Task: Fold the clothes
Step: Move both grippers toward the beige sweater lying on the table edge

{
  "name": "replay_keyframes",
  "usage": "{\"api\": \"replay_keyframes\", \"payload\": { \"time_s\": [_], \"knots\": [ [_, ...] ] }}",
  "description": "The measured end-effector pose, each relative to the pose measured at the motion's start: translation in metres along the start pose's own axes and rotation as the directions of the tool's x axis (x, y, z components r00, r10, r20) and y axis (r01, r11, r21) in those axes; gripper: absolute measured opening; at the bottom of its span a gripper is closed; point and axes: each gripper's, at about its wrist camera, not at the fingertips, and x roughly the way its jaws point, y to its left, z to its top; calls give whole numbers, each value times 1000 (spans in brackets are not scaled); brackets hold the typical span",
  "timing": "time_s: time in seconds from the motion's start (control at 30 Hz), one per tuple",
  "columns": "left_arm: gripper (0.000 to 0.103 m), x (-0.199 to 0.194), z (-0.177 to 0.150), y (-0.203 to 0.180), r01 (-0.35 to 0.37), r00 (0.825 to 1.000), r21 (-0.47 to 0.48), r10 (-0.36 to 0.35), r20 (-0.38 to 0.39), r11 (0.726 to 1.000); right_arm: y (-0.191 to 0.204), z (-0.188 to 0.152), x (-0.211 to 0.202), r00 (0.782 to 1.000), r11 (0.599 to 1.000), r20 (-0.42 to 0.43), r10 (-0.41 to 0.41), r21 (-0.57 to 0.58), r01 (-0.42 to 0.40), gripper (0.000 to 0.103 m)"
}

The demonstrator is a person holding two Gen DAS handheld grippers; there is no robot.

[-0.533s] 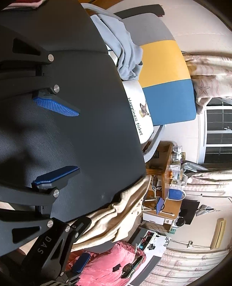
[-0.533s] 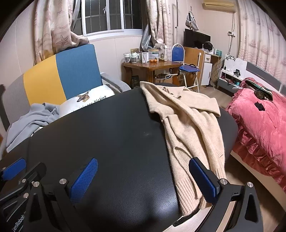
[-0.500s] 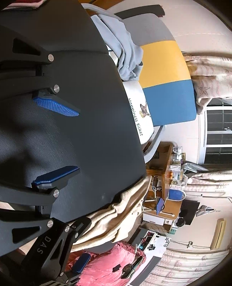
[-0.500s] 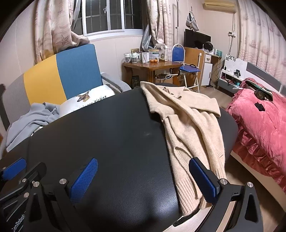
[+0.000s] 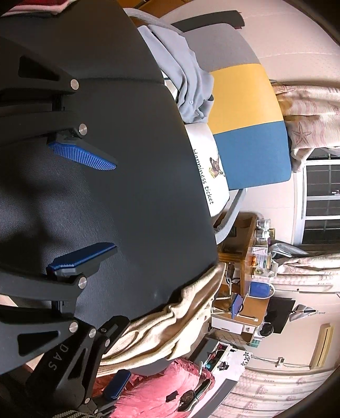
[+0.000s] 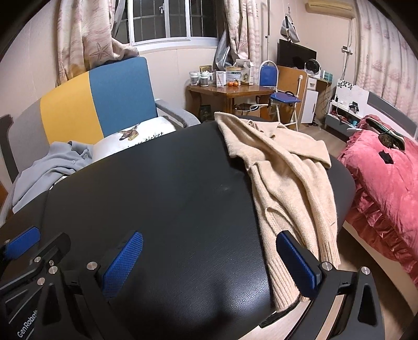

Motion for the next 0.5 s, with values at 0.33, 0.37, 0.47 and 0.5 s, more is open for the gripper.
{"api": "replay_keyframes", "payload": {
  "time_s": [0.33,0.37,0.47,0.5],
  "knots": [
    [60,8,-7,5,-21,999,4,21,-25,1000,-2,-6,9,999,1000,-31,9,4,-9,103],
    [60,10,-8,6,-21,999,1,21,-29,1000,-2,-7,11,999,1000,-33,11,7,-11,103],
    [60,16,-11,11,-23,999,-7,23,-47,1000,-2,-9,14,999,1000,-42,11,12,-11,103],
    [60,18,-11,13,-24,998,-10,23,-52,1000,-2,-9,16,999,1000,-45,10,12,-9,103]
  ]
}}
